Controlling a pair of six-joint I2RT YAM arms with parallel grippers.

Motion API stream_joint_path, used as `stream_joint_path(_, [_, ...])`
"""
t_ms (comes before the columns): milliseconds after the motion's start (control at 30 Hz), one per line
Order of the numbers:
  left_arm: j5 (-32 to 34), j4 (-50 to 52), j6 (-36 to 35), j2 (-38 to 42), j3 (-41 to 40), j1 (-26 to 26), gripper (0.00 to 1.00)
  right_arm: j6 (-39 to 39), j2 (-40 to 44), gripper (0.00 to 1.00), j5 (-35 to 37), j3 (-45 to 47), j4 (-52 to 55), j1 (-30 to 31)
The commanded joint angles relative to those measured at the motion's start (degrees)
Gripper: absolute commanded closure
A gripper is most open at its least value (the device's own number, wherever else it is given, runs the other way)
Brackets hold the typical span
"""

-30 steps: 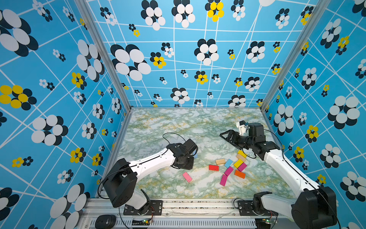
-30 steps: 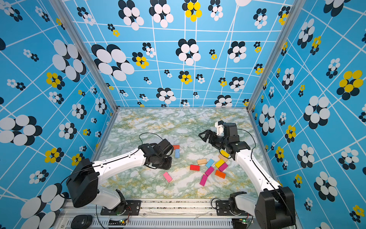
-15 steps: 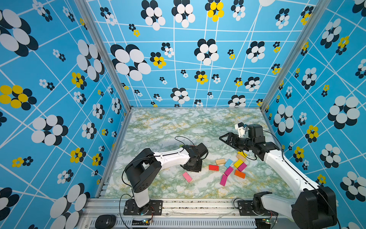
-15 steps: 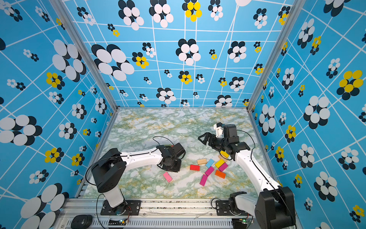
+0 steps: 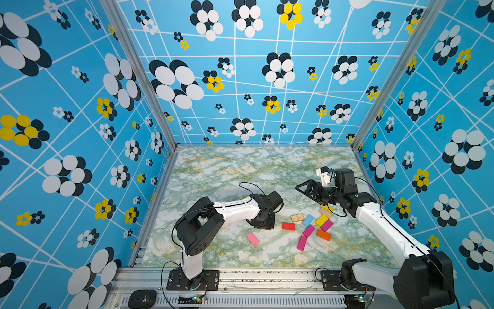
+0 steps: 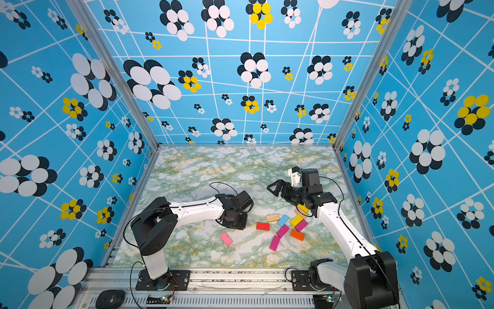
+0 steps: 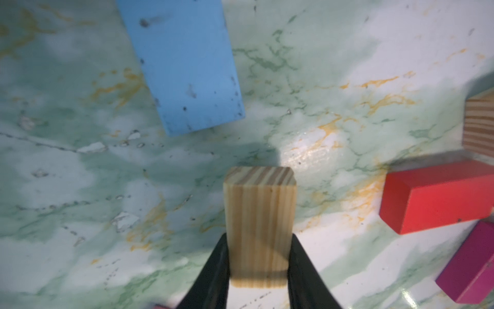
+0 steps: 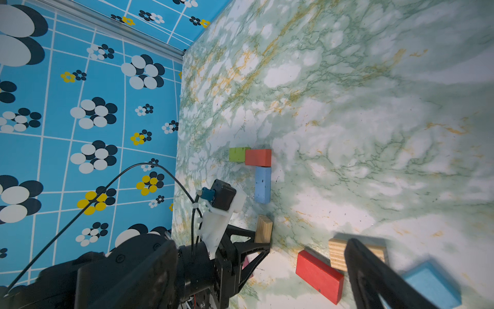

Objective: Assemble the number 7 with building blocks
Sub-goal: Place the building block at the center of the board, then assemble the building block at the center of the board.

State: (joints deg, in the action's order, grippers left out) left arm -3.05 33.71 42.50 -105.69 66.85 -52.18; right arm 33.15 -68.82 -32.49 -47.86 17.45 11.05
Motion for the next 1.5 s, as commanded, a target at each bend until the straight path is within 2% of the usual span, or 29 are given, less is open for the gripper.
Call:
stream_joint_path(0, [0.41, -0.46, -0.38, -0.59, 0.22, 0.25, 0.53, -1.05, 0.00, 0.01, -0.25, 0.53, 1.69, -0.41])
stream_joint_path(233, [-0.81, -1.32, -1.52, 6.57, -2.12, 0.15, 0.35, -3.34, 1.06, 0.01, 7.23, -2.84, 11.96, 0.47])
stream_joint_path(333, [-0.75, -0.13, -2.89, 12.65, -3.68, 0.46, 0.32, -4.00, 2.03, 0.02, 14.30, -5.40, 17.58, 4.15])
stream_joint_path(433, [-0.59, 2.57, -5.18, 20.77, -6.36, 3.06, 0.32, -2.79, 1.39, 0.03, 22.86, -7.91, 21.89, 10.14])
stream_joint_path(500, [-1.83, 3.95, -6.98, 27.30, -9.01, 7.08, 0.30, -0.50, 0.25, 0.04, 27.38, -8.65, 22.89, 14.91])
stream_joint_path(600, [-8.64, 4.59, -11.14, 36.68, -12.78, 17.58, 0.26, 4.04, -2.64, 0.04, 33.60, -9.35, 22.55, 22.78])
stream_joint_path(667, [-13.76, 6.78, -14.78, 41.05, -13.34, 25.84, 0.23, 6.75, -5.88, 0.03, 38.59, -10.81, 22.81, 28.55])
stream_joint_path(767, [-18.10, 10.25, -19.83, 44.70, -12.69, 34.47, 0.22, 10.72, -12.85, 0.04, 43.38, -14.61, 24.13, 35.87])
stream_joint_path(900, [-23.24, 11.07, -24.51, 45.80, -14.08, 43.41, 0.21, 16.72, -21.45, 0.05, 46.86, -19.38, 23.97, 42.71])
stream_joint_path(1033, [-28.43, 8.35, -25.78, 47.29, -18.27, 50.79, 0.22, 20.96, -28.20, 0.11, 48.88, -23.67, 23.96, 46.95])
stream_joint_path(1167, [-30.05, 6.73, -26.05, 47.66, -18.79, 52.18, 0.22, 24.36, -31.67, 0.14, 48.46, -24.48, 23.38, 48.70])
stream_joint_path(1367, [-32.35, 5.92, -26.19, 46.44, -19.03, 52.71, 0.22, 26.40, -33.96, 0.28, 45.45, -23.33, 20.28, 48.80])
stream_joint_path(1467, [-32.66, 5.75, -26.20, 46.62, -19.13, 52.65, 0.22, 27.05, -35.64, 0.32, 44.29, -23.58, 19.45, 48.81])
